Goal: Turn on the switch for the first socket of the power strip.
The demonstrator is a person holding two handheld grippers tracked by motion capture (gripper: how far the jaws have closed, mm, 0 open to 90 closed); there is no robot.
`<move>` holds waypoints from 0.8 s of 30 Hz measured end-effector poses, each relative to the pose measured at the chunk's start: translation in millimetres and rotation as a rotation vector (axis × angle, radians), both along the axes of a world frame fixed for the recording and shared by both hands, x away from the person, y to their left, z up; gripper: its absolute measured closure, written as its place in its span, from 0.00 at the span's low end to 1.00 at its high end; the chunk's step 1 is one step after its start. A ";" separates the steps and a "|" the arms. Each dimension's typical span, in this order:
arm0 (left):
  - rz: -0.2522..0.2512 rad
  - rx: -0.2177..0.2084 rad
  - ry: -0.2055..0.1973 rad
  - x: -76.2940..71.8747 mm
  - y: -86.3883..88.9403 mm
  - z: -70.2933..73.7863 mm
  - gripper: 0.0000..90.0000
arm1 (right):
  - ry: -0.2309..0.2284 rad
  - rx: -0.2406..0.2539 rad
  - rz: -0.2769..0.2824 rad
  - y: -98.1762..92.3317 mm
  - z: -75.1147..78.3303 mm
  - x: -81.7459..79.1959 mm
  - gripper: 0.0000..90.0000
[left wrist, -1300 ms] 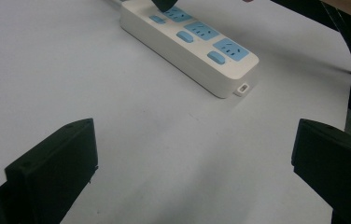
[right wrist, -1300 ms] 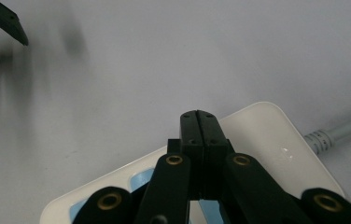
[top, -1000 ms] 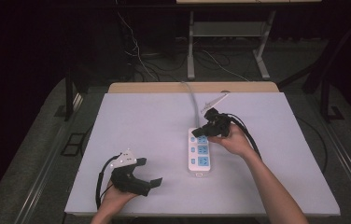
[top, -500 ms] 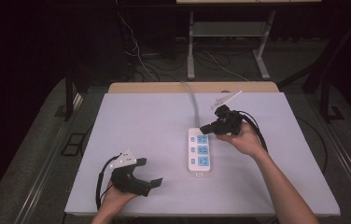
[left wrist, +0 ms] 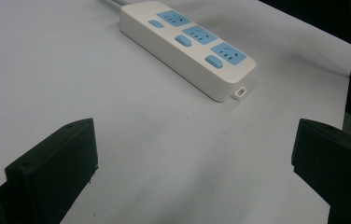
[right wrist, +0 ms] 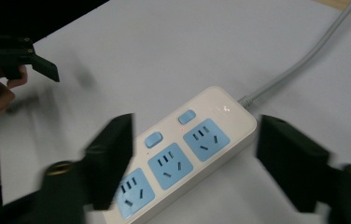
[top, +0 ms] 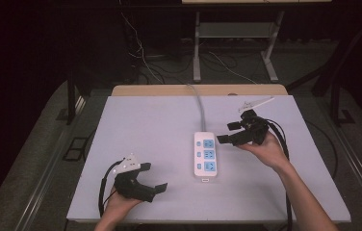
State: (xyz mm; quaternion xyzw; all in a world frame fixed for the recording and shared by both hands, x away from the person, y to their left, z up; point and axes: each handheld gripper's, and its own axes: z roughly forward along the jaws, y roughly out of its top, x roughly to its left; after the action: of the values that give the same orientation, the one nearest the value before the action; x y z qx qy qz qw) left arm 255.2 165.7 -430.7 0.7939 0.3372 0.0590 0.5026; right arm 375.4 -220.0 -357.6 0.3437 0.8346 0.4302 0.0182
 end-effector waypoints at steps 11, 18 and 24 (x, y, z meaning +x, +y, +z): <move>0.002 -0.002 0.001 0.0 -0.1 0.0 0.00 | 0.000 0.030 -0.059 -20.8 -0.2 -22.7 0.00; 0.002 -0.001 0.000 -0.2 -0.3 0.0 0.00 | 0.009 0.055 -0.074 -34.1 -5.0 -38.6 0.00; 0.003 -0.001 0.001 -0.3 -0.5 -0.2 0.00 | 0.018 0.064 -0.081 -42.1 -10.4 -49.1 0.00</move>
State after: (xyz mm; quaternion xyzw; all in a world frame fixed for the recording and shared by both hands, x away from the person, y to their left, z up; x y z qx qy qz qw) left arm 254.9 165.2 -430.8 0.7932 0.3385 0.0591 0.5027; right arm 326.4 -262.1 -368.0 0.3813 0.8058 0.4527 0.0169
